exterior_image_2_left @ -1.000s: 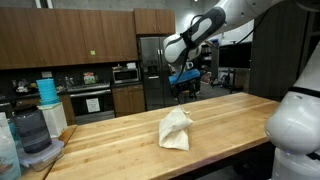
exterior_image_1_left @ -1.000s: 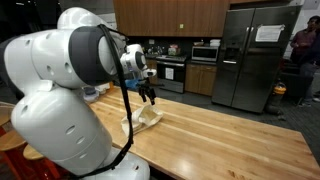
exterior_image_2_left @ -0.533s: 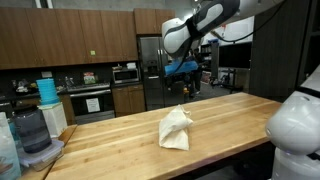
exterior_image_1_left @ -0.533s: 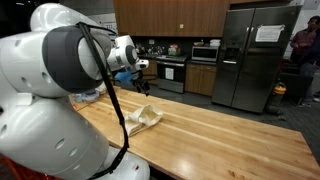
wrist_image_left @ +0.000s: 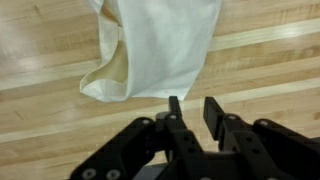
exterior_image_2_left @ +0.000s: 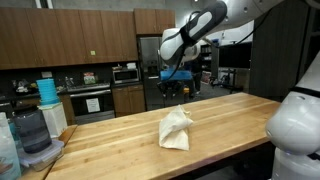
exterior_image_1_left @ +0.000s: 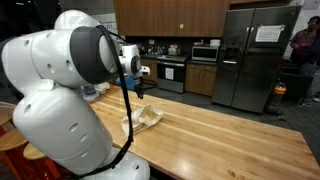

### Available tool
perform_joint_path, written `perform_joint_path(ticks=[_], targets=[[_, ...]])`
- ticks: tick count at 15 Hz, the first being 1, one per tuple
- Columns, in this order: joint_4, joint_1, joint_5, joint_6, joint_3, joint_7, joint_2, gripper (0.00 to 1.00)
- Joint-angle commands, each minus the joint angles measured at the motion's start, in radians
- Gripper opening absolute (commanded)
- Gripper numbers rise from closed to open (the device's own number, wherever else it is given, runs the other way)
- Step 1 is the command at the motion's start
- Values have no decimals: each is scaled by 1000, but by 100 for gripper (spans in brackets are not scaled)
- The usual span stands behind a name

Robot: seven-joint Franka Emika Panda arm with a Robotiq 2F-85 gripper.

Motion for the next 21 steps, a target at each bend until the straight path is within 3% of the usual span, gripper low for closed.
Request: perform_joint_path(ticks=[1,6,9,14,21], targets=[[17,-3,67,2,-15,-67,69,1],[47,-18,49,-91,-11,-25,151,0],[69,-21,38,-160,-13,-5,187,6],[118,-18,4,-248,-19,52,260,8],[163,-6,-55,-205,-42,62,380,0]])
